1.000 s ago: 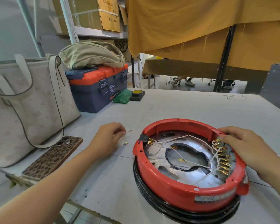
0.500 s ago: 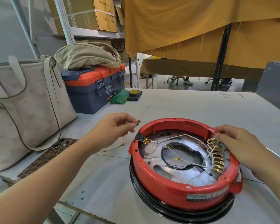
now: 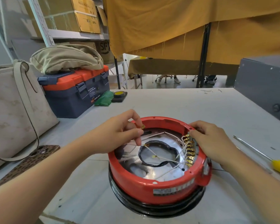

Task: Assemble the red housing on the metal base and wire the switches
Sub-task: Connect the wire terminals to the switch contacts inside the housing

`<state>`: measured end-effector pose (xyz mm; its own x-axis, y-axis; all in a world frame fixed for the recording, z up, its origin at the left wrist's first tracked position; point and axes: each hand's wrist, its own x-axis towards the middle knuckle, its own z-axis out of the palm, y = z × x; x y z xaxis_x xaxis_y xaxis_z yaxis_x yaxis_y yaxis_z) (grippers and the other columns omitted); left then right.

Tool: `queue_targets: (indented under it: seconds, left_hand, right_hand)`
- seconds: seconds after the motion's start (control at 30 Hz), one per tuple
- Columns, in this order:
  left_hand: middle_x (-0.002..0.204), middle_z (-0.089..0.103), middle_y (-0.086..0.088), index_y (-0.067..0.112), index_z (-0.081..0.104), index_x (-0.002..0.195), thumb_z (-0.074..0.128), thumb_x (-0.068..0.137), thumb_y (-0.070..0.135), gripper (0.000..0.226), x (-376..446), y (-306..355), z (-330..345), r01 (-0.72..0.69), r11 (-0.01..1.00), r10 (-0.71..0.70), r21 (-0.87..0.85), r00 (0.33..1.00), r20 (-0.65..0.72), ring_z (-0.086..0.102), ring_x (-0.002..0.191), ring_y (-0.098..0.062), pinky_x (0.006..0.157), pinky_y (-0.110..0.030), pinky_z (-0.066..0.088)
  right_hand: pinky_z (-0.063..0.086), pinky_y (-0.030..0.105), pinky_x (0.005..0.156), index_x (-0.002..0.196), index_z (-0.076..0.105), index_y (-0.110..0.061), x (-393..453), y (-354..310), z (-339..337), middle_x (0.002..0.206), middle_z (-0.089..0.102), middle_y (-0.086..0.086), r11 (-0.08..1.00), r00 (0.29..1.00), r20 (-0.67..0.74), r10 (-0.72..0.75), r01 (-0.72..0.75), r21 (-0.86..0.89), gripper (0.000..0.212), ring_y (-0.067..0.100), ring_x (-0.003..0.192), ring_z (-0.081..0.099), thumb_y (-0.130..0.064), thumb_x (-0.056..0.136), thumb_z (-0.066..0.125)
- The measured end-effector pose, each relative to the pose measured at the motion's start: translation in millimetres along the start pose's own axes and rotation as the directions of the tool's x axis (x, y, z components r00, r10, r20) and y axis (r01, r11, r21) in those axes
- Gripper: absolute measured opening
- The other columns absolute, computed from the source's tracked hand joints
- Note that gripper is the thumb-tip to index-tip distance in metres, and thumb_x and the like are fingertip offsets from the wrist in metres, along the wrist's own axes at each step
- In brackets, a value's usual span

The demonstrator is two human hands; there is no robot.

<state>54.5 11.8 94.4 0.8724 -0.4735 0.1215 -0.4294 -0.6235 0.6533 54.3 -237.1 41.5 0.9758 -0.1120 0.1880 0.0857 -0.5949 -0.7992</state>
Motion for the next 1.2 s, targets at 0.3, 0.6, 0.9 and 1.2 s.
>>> queue_targets:
  seconds: [0.3,0.6,0.9,1.2]
  left_hand:
    - [0.074,0.072,0.006,0.015,0.061,0.089,0.06,0.09,0.016,0.002,15,24,20,-0.066,0.997,0.062,0.05,0.996,0.068,0.046,0.048,-0.001,0.048,-0.006,0.036]
    - [0.072,0.066,0.009,0.027,0.066,0.081,0.062,0.088,0.025,0.008,34,32,39,-0.139,0.983,0.124,0.116,0.983,0.133,0.056,0.06,-0.001,0.059,-0.013,0.044]
    - [0.05,0.054,0.016,0.022,0.068,0.074,0.064,0.087,0.022,0.013,50,45,56,0.016,1.0,-0.018,0.009,0.97,0.243,0.042,0.043,0.003,0.046,-0.008,0.033]
    - [0.058,0.061,0.013,0.022,0.07,0.069,0.067,0.084,0.021,0.016,61,48,57,0.178,0.984,-0.172,0.011,0.931,0.323,0.049,0.048,0.002,0.056,-0.02,0.039]
  right_hand:
    - [0.038,0.003,0.054,0.1,0.066,-0.025,6,8,2,0.089,0.066,-0.004,0.999,0.999,0.0,-0.04,0.04,0.01,0.019,-0.001,0.073,0.055,-0.021,0.091,0.051]
    - [0.038,0.012,0.054,0.103,0.065,-0.026,7,9,2,0.088,0.064,-0.008,0.998,0.998,0.021,-0.054,0.053,0.037,0.02,0.0,0.073,0.057,-0.023,0.092,0.049]
    - [0.039,0.012,0.057,0.105,0.065,-0.025,8,11,2,0.092,0.065,-0.007,0.997,0.997,0.031,-0.065,0.063,0.042,0.02,0.0,0.076,0.057,-0.024,0.092,0.049]
    - [0.036,0.008,0.049,0.102,0.063,-0.026,9,12,2,0.085,0.063,-0.01,0.997,0.997,0.03,-0.074,0.073,0.024,0.019,0.0,0.071,0.056,-0.025,0.092,0.048]
